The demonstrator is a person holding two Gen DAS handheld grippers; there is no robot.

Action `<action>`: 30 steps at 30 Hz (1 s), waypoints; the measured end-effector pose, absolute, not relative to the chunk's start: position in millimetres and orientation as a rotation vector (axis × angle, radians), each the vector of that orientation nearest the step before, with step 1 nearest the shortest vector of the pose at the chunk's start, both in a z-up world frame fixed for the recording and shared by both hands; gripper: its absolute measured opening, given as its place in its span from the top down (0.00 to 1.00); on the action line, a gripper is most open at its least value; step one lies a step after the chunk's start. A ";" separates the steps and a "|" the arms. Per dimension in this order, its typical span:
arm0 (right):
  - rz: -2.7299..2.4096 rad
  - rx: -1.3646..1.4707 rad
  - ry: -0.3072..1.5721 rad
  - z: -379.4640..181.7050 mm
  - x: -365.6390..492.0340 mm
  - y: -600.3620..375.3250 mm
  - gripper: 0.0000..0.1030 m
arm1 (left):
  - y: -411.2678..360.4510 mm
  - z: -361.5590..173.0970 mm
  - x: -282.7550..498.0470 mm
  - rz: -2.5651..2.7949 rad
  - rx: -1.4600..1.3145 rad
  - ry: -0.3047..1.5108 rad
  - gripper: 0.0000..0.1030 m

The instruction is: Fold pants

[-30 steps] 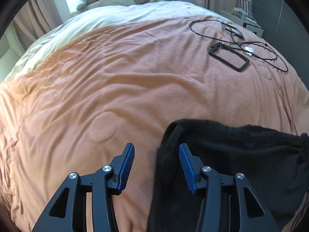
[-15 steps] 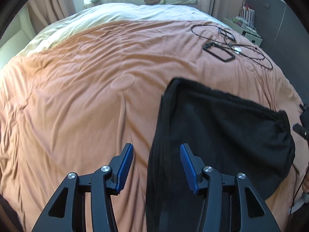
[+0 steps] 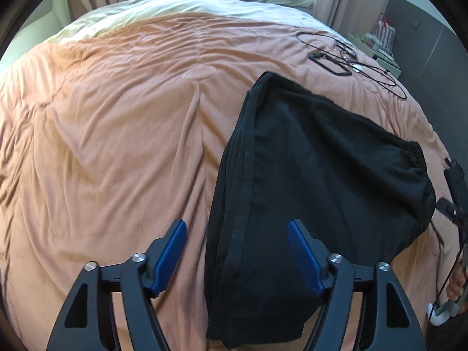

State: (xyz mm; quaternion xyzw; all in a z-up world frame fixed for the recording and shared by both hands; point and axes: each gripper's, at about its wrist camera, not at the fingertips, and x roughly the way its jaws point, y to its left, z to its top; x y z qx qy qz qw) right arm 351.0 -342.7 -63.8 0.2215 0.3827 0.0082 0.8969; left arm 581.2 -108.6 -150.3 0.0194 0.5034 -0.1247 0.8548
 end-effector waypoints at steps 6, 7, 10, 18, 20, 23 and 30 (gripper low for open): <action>-0.001 0.466 0.820 -70.3 334.8 -336.4 0.32 | -101.6 -168.5 569.4 -0.281 0.009 1.083 0.23; -0.005 0.480 0.818 -71.6 331.2 -336.2 0.32 | -99.5 -171.1 568.3 -0.286 0.001 1.085 0.23; -0.010 0.528 0.820 -75.0 323.8 -337.8 0.32 | -93.5 -176.9 568.1 -0.300 -0.021 1.088 0.23; 0.071 0.526 0.861 -81.6 337.2 -320.6 0.32 | -78.3 -190.9 578.8 -0.319 -0.096 1.085 0.23; 0.085 0.560 0.862 -86.2 342.9 -323.3 0.32 | -78.8 -190.4 579.8 -0.351 -0.122 1.078 0.23; 0.096 0.617 0.842 -90.9 350.1 -330.2 0.32 | -84.8 -188.6 576.7 -0.404 -0.128 1.074 0.23; 0.118 0.709 0.797 -104.8 362.1 -341.0 0.32 | -87.9 -193.7 575.9 -0.354 -0.039 1.099 0.66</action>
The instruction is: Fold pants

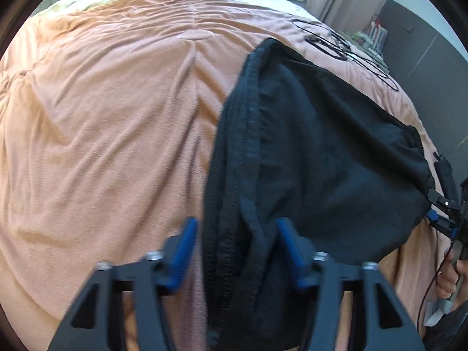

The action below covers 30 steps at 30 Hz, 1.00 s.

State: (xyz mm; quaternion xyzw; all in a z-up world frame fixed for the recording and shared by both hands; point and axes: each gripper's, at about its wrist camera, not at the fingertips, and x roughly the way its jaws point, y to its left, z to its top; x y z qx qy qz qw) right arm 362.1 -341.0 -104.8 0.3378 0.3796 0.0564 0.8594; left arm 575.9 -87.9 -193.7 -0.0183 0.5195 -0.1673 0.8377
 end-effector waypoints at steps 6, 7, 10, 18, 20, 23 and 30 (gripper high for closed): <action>0.103 0.740 0.781 -109.4 365.0 -345.4 0.39 | -64.3 -183.7 576.9 -0.349 -0.146 1.112 0.84; 0.103 0.743 0.782 -108.4 365.3 -342.2 0.39 | -62.2 -182.6 574.7 -0.357 -0.166 1.116 0.84; 0.120 0.758 0.785 -107.1 360.7 -342.9 0.39 | -58.8 -182.9 568.8 -0.391 -0.214 1.146 0.76; 0.169 0.801 0.796 -114.3 365.8 -348.9 0.39 | -55.1 -190.8 561.1 -0.435 -0.281 1.197 0.50; 0.170 0.801 0.793 -116.0 366.9 -350.2 0.39 | -52.4 -193.7 560.2 -0.444 -0.300 1.212 0.50; 0.174 0.806 0.783 -118.4 370.4 -352.7 0.39 | -52.3 -194.7 561.2 -0.453 -0.294 1.206 0.49; 0.174 0.809 0.752 -121.9 374.1 -352.4 0.39 | -50.2 -201.5 578.7 -0.481 -0.345 1.152 0.49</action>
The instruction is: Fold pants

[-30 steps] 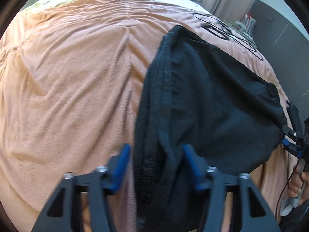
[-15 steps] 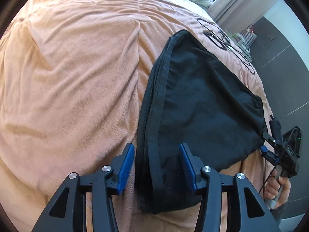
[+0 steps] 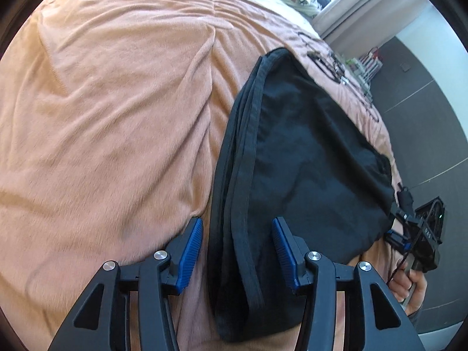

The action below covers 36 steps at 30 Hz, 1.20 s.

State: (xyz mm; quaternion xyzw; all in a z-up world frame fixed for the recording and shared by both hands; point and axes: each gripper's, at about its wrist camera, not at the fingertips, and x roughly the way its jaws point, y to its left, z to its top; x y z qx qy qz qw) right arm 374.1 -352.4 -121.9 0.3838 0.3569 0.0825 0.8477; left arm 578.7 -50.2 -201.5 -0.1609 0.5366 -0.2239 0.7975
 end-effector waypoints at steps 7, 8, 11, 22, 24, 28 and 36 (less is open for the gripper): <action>0.153 0.861 0.734 -130.7 376.0 -356.1 0.62 | -51.3 -199.8 586.3 -0.495 -0.339 1.111 0.50; 0.153 0.865 0.735 -131.8 375.3 -356.7 0.65 | -52.6 -199.4 586.9 -0.497 -0.334 1.108 0.50; 0.153 0.867 0.733 -133.3 372.9 -355.9 0.71 | -58.4 -198.4 582.8 -0.529 -0.312 1.111 0.60; 0.176 0.841 0.716 -126.6 368.6 -353.6 0.89 | -59.2 -186.7 569.7 -0.518 -0.256 1.093 0.92; 0.181 0.825 0.702 -120.2 366.6 -351.7 0.90 | -58.2 -183.0 567.2 -0.521 -0.264 1.090 0.93; 0.192 0.825 0.706 -118.4 362.6 -350.4 0.90 | -50.1 -173.7 560.3 -0.528 -0.305 1.079 0.93; 0.224 0.817 0.739 -111.7 353.2 -343.2 0.90 | -35.7 -155.0 528.3 -0.530 -0.323 1.076 0.93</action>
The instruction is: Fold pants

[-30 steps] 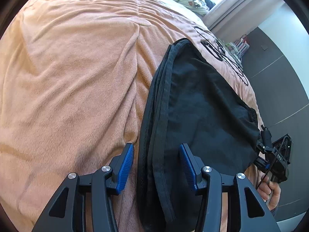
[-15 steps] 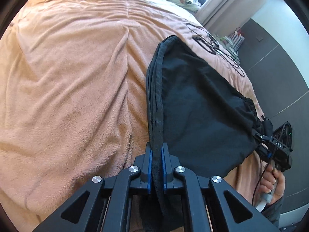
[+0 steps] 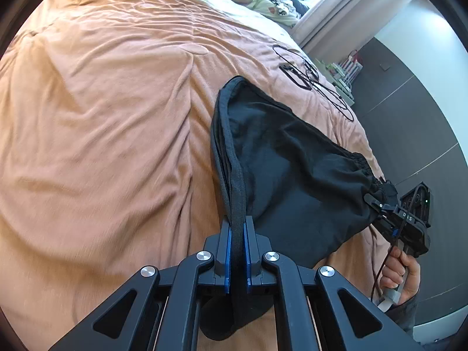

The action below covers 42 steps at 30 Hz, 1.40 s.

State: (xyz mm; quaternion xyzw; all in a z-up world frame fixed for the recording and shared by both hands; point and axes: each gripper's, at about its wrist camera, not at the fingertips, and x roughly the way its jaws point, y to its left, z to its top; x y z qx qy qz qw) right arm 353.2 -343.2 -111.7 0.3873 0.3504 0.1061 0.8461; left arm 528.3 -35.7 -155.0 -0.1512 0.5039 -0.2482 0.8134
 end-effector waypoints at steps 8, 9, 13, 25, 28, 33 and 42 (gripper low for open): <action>0.284 0.760 0.793 -100.9 342.2 -322.6 0.90 | 3.3 -142.2 474.8 -0.497 -0.377 1.068 0.93; 0.291 0.750 0.798 -99.0 341.8 -319.4 0.90 | 7.6 -140.9 469.3 -0.492 -0.381 1.065 0.93; 0.329 0.722 0.828 -95.9 335.4 -301.1 0.90 | 32.4 -135.7 439.3 -0.464 -0.409 1.056 0.93; 0.418 0.626 0.869 -94.1 335.0 -250.1 0.90 | 93.1 -136.6 368.4 -0.403 -0.502 1.030 0.93; 0.432 0.609 0.864 -95.7 326.4 -246.3 0.90 | 98.9 -138.8 356.3 -0.411 -0.517 1.033 0.93; 0.432 0.606 0.855 -96.5 315.4 -247.0 0.90 | 102.9 -143.5 345.8 -0.437 -0.551 1.053 0.93; 0.405 0.605 0.861 -105.0 318.8 -236.6 0.90 | 101.4 -152.5 347.0 -0.464 -0.577 1.058 0.93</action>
